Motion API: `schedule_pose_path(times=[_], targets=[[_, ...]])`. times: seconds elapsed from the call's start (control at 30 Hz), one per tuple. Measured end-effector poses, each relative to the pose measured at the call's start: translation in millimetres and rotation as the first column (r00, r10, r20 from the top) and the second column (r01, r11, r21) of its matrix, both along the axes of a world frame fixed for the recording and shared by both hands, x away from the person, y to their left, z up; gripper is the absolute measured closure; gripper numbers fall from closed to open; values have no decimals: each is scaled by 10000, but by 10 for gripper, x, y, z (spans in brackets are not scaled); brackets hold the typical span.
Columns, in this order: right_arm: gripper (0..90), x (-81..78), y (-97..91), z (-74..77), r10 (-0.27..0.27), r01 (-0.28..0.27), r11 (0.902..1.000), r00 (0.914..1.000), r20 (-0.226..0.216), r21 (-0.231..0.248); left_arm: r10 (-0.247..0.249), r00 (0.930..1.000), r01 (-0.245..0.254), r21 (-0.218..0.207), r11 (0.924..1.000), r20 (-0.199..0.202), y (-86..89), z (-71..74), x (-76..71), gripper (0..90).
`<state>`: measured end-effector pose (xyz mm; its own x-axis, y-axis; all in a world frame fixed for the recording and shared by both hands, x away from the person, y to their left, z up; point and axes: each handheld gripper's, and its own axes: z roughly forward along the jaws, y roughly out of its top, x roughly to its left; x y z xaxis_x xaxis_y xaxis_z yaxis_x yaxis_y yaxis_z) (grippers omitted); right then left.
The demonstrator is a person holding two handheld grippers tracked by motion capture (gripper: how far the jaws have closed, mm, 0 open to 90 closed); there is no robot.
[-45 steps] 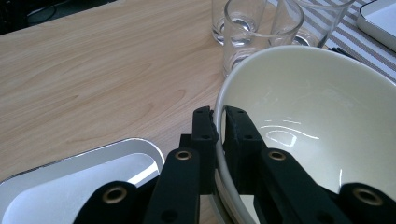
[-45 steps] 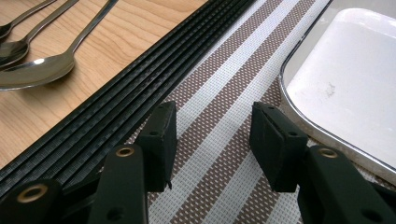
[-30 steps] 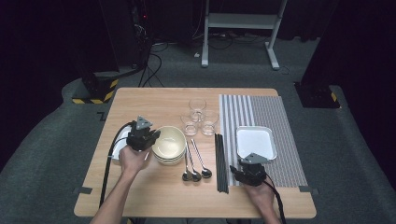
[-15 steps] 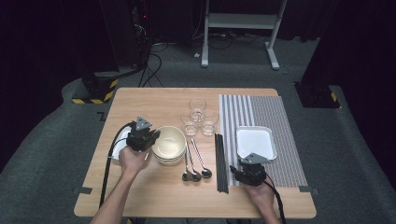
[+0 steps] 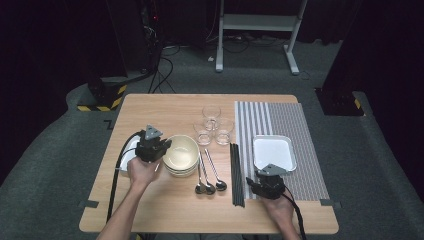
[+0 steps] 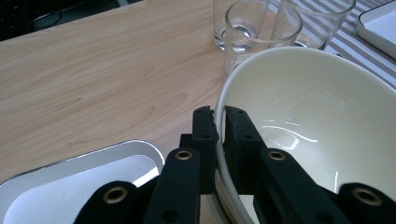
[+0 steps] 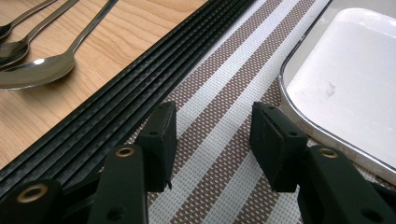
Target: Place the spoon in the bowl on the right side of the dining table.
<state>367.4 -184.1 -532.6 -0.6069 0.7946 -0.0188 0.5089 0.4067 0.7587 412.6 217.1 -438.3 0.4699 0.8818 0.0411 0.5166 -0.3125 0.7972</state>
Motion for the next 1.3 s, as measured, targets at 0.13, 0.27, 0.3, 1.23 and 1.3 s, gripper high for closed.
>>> schedule_pose_path(times=[0.13, 0.27, 0.3, 1.23, 1.3], targets=[[517, 0, 0, 0, -5, 5, 10000, 10000, -2, 5, -29, 10000, 29, -42, 10000, 40, 3, -3, -3, 829], [517, 0, 0, 0, -2, 2, 10000, 10000, -2, 5, -20, 10000, 20, -114, 9999, 26, 8, -5, -2, 828], [517, 0, 0, 0, -4, 4, 10000, 10000, -2, 4, -14, 10000, 14, -124, 9999, 22, 9, -5, -2, 829], [517, 0, 0, 0, -2, 2, 10000, 10000, -1, -1, -76, 9998, 82, -357, 9993, 181, 16, 25, -9, 825], [516, 0, 0, 0, 0, 0, 10000, 10000, 1, -4, -93, 9998, 100, -378, 9992, 190, 17, 28, -10, 825]])
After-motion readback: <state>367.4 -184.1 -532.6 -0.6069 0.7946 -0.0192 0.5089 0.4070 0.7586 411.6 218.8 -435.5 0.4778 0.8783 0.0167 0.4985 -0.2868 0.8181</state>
